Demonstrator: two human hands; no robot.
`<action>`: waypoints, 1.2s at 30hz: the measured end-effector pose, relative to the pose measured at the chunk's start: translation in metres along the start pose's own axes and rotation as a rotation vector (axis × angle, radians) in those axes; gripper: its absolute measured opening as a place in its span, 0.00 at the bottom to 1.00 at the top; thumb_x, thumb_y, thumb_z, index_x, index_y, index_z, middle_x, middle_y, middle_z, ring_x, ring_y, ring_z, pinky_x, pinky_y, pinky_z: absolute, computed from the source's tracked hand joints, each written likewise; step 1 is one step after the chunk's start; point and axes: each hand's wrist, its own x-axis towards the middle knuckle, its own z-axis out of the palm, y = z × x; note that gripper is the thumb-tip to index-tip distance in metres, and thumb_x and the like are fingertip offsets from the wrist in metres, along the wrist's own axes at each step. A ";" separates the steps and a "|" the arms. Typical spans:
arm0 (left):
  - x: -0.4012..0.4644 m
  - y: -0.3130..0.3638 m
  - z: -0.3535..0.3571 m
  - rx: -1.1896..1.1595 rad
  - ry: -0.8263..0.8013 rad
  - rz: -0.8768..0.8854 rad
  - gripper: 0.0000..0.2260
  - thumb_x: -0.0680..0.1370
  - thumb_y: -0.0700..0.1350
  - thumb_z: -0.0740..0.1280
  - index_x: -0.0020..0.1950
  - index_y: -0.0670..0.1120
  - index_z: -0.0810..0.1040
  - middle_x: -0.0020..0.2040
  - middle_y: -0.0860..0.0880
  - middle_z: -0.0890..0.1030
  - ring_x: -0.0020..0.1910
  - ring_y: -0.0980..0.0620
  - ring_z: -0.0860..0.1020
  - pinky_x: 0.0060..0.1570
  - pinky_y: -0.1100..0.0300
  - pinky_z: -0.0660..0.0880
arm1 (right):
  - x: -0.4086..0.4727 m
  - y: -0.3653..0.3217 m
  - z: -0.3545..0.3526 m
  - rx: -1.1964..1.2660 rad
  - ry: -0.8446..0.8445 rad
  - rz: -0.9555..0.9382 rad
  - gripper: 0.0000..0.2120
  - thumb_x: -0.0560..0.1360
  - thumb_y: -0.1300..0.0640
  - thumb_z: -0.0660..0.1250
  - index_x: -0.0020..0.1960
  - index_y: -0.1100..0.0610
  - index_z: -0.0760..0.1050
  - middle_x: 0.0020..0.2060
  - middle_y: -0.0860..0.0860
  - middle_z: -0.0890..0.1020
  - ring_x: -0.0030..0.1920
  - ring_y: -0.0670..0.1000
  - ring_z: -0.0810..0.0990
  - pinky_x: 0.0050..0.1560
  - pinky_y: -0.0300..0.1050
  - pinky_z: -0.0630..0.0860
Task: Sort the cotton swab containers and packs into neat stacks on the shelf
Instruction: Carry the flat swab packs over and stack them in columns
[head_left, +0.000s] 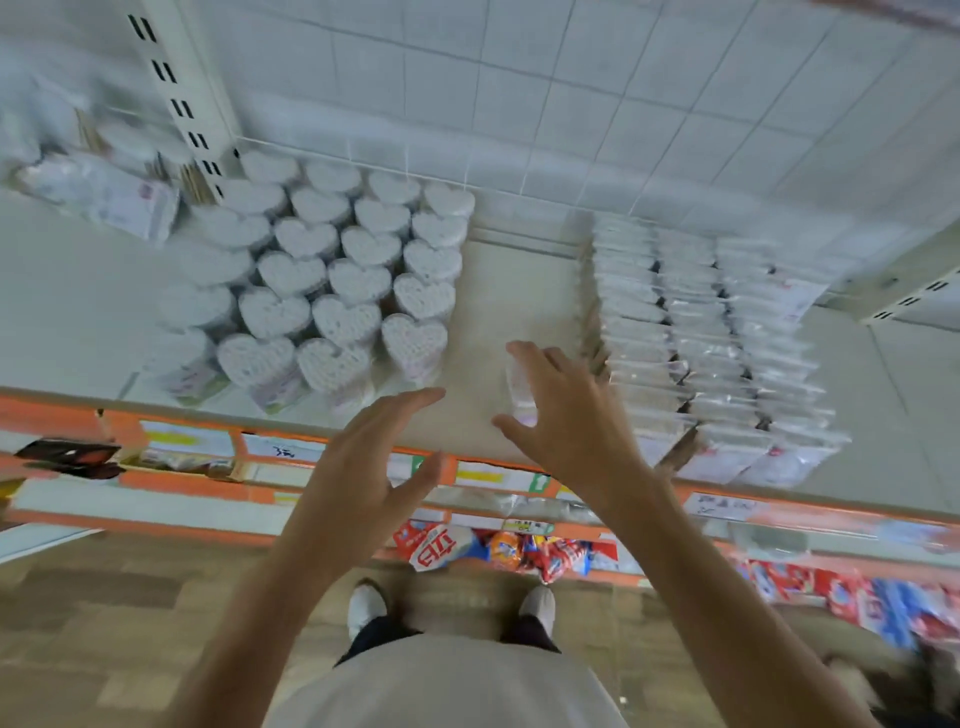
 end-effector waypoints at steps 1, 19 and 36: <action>0.001 -0.003 -0.002 -0.005 -0.015 0.013 0.23 0.79 0.57 0.66 0.73 0.56 0.70 0.69 0.61 0.73 0.58 0.72 0.74 0.62 0.72 0.64 | -0.002 -0.003 0.001 0.009 0.000 0.018 0.30 0.73 0.46 0.74 0.71 0.49 0.67 0.57 0.49 0.78 0.56 0.55 0.79 0.52 0.50 0.75; -0.012 -0.029 -0.040 -0.311 -0.050 0.109 0.30 0.67 0.46 0.82 0.66 0.47 0.75 0.56 0.55 0.82 0.56 0.56 0.81 0.54 0.59 0.79 | -0.064 -0.061 0.010 0.712 -0.086 0.137 0.26 0.67 0.52 0.82 0.59 0.48 0.73 0.54 0.43 0.82 0.58 0.46 0.82 0.59 0.51 0.79; -0.022 -0.049 -0.091 -0.021 0.095 0.193 0.23 0.74 0.42 0.76 0.68 0.48 0.76 0.62 0.56 0.79 0.60 0.71 0.72 0.58 0.77 0.65 | -0.035 -0.094 0.032 0.547 0.154 0.007 0.32 0.70 0.51 0.79 0.69 0.44 0.69 0.56 0.38 0.79 0.56 0.37 0.79 0.56 0.30 0.75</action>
